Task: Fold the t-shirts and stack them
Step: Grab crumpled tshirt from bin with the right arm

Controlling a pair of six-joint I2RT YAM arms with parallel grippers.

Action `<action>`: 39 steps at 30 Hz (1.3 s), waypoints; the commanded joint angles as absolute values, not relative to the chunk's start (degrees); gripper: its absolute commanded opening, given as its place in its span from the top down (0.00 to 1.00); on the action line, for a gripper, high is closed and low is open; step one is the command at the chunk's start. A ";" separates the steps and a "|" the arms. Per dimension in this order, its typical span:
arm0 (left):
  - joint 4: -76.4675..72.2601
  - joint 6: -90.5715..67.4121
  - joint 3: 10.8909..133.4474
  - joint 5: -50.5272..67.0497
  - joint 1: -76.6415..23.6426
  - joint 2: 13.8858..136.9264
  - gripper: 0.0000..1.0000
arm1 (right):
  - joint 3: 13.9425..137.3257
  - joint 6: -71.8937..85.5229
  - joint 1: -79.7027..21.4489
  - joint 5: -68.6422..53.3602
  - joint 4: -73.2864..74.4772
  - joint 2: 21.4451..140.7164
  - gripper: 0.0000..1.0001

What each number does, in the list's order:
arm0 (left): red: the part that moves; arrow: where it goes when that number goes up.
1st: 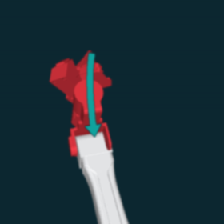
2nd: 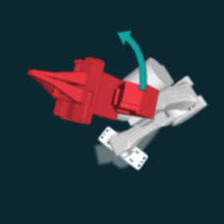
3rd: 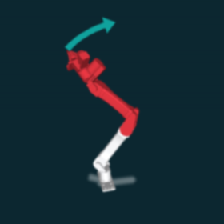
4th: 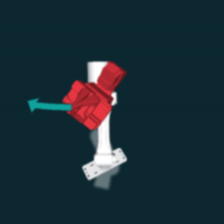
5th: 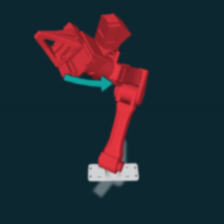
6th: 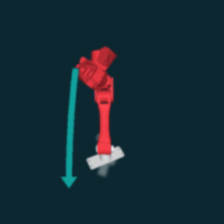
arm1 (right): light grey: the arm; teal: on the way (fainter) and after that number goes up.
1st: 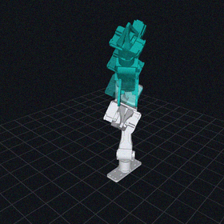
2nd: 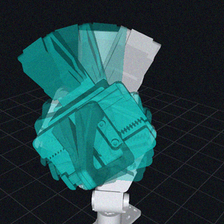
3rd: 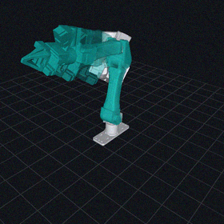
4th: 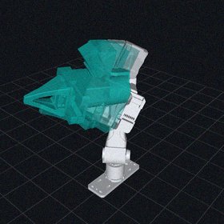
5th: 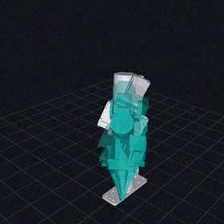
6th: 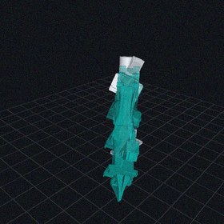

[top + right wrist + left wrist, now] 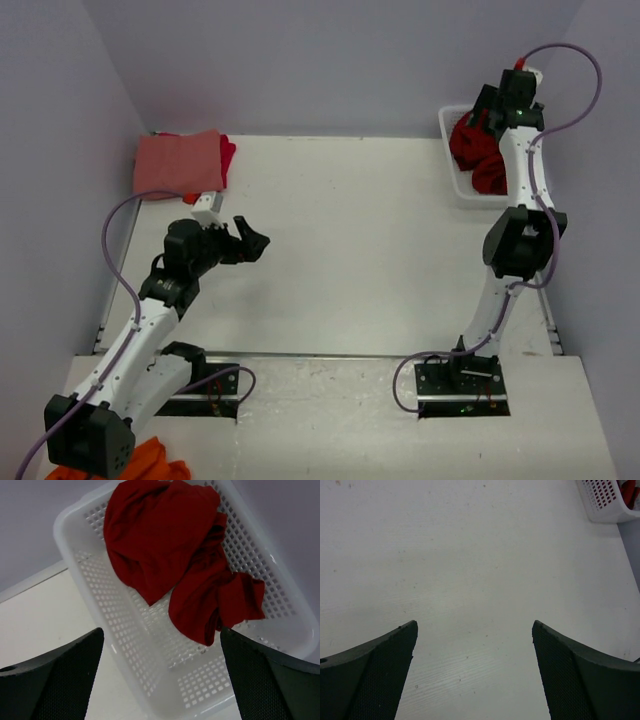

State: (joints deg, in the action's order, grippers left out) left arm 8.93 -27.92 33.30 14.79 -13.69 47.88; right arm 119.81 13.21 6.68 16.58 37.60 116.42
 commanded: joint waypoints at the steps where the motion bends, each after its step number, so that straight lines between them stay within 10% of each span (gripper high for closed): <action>1: 5.98 -29.18 33.22 16.35 -14.24 46.15 0.04 | 133.22 14.24 11.76 13.01 46.14 124.08 0.01; 31: 12.74 -27.60 38.05 15.91 -15.38 48.86 0.05 | 137.36 8.53 19.77 12.83 49.04 143.43 0.16; 34: 12.57 -27.86 38.32 15.73 -15.38 50.27 0.05 | 139.57 8.88 19.77 13.18 49.39 144.66 0.26; 39: 11.87 -27.69 38.23 15.65 -15.47 51.50 0.05 | 141.67 9.23 19.78 12.75 49.13 145.63 0.93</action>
State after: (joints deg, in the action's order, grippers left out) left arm 12.10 -28.88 36.16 15.42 -15.09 51.16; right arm 137.97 8.23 19.46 12.47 48.58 145.14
